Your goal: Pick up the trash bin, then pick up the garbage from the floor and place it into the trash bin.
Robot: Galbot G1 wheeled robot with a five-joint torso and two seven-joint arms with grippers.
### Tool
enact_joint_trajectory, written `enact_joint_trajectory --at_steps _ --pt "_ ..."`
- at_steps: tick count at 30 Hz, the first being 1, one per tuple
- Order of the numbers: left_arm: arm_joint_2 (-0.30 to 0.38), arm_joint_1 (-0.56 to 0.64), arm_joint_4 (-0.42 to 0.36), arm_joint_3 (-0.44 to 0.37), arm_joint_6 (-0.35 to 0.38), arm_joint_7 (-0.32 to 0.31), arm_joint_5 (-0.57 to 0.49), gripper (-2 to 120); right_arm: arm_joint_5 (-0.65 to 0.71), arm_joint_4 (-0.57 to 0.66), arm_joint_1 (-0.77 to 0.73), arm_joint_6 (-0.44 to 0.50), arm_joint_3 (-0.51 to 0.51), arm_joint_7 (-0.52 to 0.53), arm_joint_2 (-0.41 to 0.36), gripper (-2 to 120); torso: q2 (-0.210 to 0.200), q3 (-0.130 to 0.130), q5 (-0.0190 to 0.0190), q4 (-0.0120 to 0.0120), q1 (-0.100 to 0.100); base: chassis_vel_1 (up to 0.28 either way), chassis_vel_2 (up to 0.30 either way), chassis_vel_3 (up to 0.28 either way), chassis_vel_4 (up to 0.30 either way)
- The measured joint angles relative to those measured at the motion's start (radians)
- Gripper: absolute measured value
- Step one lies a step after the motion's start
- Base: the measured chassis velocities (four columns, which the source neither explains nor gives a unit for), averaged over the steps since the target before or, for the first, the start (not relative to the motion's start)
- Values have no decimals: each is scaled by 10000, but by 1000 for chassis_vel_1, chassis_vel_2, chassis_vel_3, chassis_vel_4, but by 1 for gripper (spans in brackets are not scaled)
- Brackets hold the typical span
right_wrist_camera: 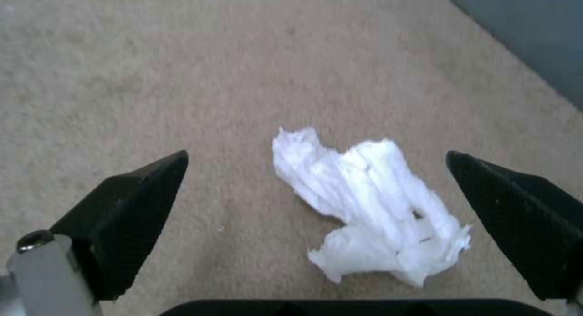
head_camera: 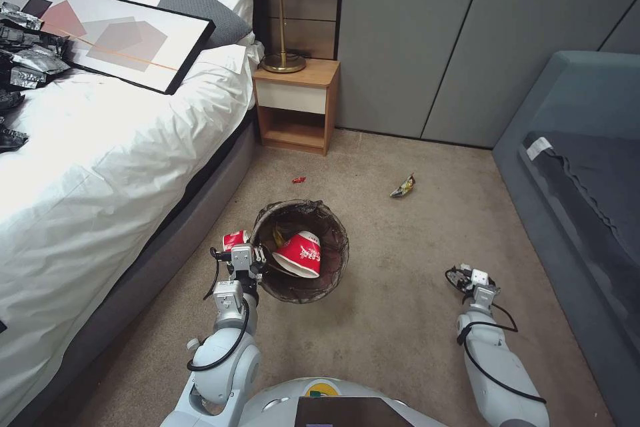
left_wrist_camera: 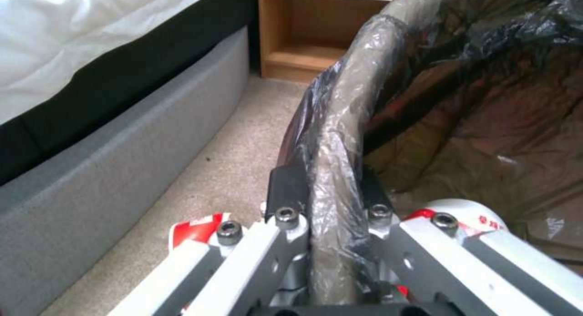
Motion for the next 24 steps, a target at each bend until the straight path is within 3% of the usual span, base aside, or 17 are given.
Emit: enact_joint_trajectory --at_steps 24 --pt "-1 40 -32 -43 -12 -5 17 3 289 -2520 1299 64 -90 397 -333 100 0 0 1 0 0 0 0 0 0"
